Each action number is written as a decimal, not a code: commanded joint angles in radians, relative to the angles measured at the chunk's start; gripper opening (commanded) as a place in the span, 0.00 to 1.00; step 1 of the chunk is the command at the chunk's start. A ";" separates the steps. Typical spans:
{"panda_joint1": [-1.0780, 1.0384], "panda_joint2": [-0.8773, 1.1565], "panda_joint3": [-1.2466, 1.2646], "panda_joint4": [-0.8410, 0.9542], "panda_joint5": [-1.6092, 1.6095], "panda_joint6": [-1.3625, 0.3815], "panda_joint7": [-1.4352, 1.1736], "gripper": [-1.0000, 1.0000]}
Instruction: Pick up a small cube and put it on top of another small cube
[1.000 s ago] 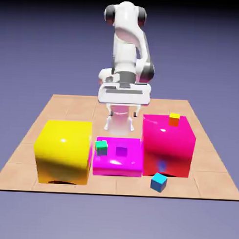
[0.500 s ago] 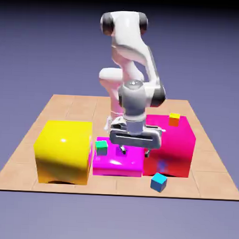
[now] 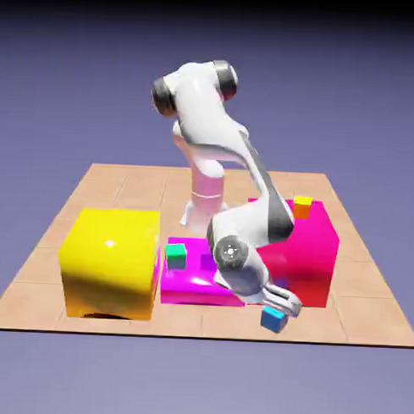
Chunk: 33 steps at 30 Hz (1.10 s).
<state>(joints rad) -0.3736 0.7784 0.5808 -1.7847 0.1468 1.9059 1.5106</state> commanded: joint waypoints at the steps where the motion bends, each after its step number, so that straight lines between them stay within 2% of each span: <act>1: -0.005 0.017 0.007 0.013 0.002 -0.014 0.010 0.50; 6: 0.030 0.082 -0.008 -0.063 -0.006 0.130 -0.001 0.50; 7: 0.030 0.082 -0.008 -0.063 -0.006 0.130 -0.001 0.00; 13: 0.033 -0.033 -0.049 0.017 0.001 -0.030 -0.054 0.00; 25: 0.329 -0.394 -0.421 -0.131 -0.191 -0.101 -0.575 0.00; 33: 0.516 -0.597 -0.600 -0.369 -0.455 -0.101 -0.923 0.00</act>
<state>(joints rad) 0.1424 0.1810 -0.0192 -2.1534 -0.3055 1.8043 0.5867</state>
